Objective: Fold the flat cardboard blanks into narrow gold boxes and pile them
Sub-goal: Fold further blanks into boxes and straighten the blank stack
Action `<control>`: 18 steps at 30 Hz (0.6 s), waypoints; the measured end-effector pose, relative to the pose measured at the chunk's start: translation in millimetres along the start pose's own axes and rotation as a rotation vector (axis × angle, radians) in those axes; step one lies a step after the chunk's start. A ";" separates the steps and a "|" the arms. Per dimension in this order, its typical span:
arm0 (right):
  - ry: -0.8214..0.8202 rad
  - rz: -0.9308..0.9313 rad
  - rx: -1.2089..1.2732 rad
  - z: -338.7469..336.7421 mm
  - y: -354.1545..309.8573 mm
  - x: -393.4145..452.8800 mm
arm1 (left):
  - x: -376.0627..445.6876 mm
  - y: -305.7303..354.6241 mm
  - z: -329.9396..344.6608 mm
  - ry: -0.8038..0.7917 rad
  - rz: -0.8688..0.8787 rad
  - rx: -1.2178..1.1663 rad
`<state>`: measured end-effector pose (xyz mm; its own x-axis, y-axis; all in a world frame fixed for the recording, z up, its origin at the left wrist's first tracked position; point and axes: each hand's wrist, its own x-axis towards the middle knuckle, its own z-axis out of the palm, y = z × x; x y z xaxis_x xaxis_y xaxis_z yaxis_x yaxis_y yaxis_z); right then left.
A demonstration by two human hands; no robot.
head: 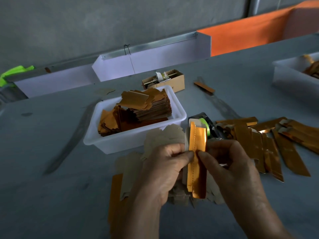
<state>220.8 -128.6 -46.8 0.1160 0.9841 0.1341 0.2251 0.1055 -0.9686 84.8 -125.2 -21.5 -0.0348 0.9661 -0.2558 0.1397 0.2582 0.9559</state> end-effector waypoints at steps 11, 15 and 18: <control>-0.152 0.245 0.382 -5.4 -2.8 7.4 | -5.7 6.4 -2.2 -0.035 -0.042 -0.136; -0.062 0.245 0.422 -17.9 -4.6 8.6 | -5.1 5.8 -1.8 -0.027 0.031 0.081; 0.014 -0.002 0.153 -37.6 -11.9 18.6 | -6.6 10.0 -2.7 -0.061 0.096 0.329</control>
<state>256.6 -116.9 -24.9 0.1294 0.9819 0.1382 0.0755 0.1292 -0.9887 83.8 -129.0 -9.9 0.0515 0.9816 -0.1841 0.4516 0.1415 0.8809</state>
